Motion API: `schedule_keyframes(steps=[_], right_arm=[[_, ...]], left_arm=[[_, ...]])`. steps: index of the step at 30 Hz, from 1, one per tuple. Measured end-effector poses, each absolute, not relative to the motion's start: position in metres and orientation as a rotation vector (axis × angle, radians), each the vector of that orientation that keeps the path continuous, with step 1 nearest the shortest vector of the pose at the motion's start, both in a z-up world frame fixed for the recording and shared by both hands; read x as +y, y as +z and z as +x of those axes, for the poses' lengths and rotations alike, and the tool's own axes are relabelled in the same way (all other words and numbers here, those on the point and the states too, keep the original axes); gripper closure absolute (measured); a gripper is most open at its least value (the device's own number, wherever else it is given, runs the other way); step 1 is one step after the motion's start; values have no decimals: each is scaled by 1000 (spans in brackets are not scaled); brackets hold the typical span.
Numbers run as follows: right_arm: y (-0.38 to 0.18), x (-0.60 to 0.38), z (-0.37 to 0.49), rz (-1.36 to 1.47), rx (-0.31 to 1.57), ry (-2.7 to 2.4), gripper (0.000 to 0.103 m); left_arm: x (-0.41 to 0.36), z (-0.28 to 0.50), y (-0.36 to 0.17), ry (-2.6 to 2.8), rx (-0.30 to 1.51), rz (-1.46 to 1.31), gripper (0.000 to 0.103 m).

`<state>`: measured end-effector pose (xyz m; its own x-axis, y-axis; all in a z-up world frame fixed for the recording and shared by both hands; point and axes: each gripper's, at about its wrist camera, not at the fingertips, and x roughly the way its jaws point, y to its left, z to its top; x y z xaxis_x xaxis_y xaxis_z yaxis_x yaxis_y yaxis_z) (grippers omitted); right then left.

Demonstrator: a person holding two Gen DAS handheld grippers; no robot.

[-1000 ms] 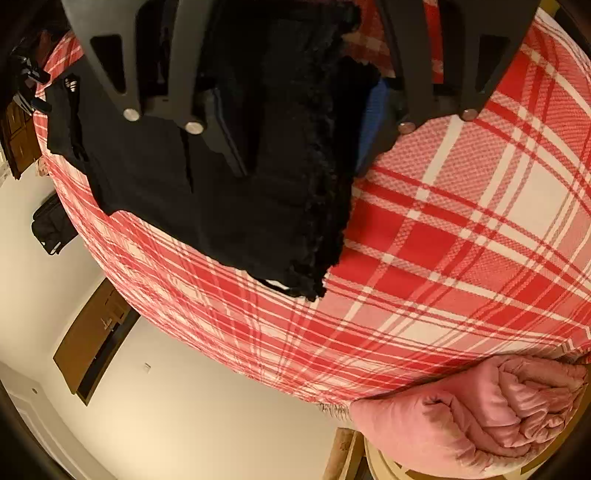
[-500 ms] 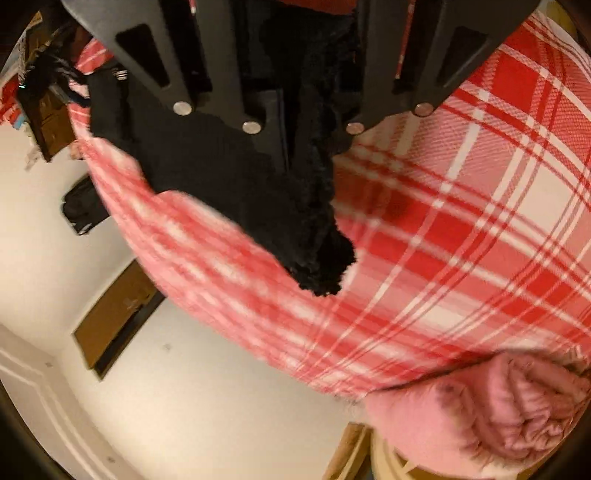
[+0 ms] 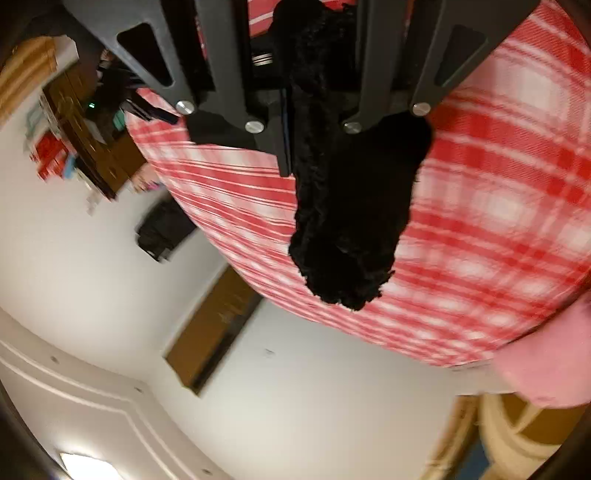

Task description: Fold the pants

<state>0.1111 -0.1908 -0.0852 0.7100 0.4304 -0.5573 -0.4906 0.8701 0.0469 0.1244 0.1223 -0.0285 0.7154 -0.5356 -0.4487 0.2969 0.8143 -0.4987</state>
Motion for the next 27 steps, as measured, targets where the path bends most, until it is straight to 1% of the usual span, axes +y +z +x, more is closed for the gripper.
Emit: schedule_keyframes(steps=[4,9,16,22,24,25,26,27], right_arm=[[-88,-223,115,-34,600,469,34],[-96,-249,120,5,612,432,34],[-102,-275,135,174,658,442,34],[-113,-282,144,307,701,492,34],[-116,-284,147,346,713,495,34],[-118,-285,148,366,720,497,34],[-118,-285,149,384,726,502,34],[-118,-286,150,401,731,506,34]], left_arm=[[59,137,-21,-583,656,-341,92],[-19,152,-31,-680,729,-243,92],[-105,156,-71,-687,853,-86,92],[-141,155,-106,-643,909,8,90],[-149,150,-102,-640,889,50,84],[-151,147,-98,-641,871,65,73],[-149,142,-90,-661,847,70,67],[-144,136,-83,-671,824,66,58]])
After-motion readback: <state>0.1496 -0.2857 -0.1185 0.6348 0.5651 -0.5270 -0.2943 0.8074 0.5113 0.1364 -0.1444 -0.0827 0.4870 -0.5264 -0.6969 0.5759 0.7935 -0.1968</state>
